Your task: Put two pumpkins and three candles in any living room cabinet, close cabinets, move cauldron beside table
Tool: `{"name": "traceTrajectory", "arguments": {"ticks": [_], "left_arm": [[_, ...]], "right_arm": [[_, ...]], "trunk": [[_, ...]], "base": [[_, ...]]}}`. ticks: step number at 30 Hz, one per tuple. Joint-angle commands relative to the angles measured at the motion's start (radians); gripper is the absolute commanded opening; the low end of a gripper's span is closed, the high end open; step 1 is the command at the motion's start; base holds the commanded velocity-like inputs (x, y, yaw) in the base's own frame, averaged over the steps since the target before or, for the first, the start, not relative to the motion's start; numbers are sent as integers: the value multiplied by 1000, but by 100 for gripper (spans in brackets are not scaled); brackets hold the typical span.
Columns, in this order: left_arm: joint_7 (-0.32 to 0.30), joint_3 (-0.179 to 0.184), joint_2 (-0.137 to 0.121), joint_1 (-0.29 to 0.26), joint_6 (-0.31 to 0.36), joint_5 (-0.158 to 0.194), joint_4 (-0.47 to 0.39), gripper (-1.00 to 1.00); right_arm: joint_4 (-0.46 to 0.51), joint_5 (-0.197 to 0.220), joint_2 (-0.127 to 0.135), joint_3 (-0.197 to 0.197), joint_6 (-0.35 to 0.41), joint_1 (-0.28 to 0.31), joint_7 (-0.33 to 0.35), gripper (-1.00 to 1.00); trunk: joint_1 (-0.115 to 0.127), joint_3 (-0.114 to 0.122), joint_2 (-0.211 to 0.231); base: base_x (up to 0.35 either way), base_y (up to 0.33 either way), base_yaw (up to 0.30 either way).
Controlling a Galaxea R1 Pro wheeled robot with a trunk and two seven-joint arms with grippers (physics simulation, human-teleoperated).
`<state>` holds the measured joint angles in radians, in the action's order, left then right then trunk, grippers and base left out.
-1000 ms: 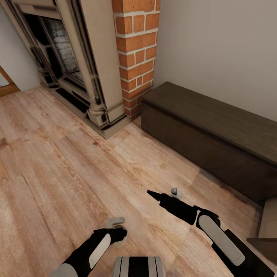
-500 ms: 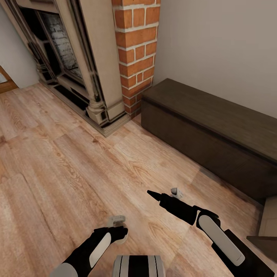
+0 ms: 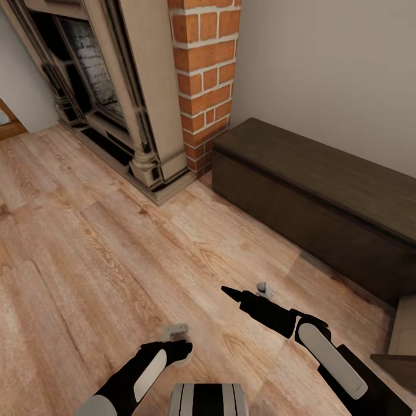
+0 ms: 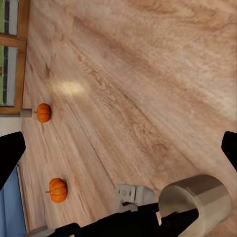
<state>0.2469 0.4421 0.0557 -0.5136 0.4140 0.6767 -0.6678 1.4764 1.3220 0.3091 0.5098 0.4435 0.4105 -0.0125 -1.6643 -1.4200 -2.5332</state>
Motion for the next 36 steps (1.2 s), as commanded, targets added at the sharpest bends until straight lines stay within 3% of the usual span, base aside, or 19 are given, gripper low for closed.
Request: {"name": "traceTrajectory", "arguments": {"ticks": [1,14,28,30,36], "left_arm": [[12,0,-2,0,6,-21,11,-100],[11,1,-5,0,6,-20,11,-100],[9,-7,-15,0,7,-17,1,-100],[8,-10,-23,0,8,-13,-1,-100],[5,-13,-98,0,28,4,-86,-100]], "right_arm": [[0,5,1,1,1,1,-1,100],[0,5,1,1,1,1,-1,100],[-1,5,1,1,1,1,-1,100],[-3,5,1,1,1,1,-1,100],[-10,5,1,1,2,1,-4,100]], "trunk": [[0,-1,0],[0,-1,0],[6,53,3],[7,61,4],[10,84,5]], "base": [[0,0,0],[0,0,0],[0,0,0],[0,0,0],[0,0,0]]}}
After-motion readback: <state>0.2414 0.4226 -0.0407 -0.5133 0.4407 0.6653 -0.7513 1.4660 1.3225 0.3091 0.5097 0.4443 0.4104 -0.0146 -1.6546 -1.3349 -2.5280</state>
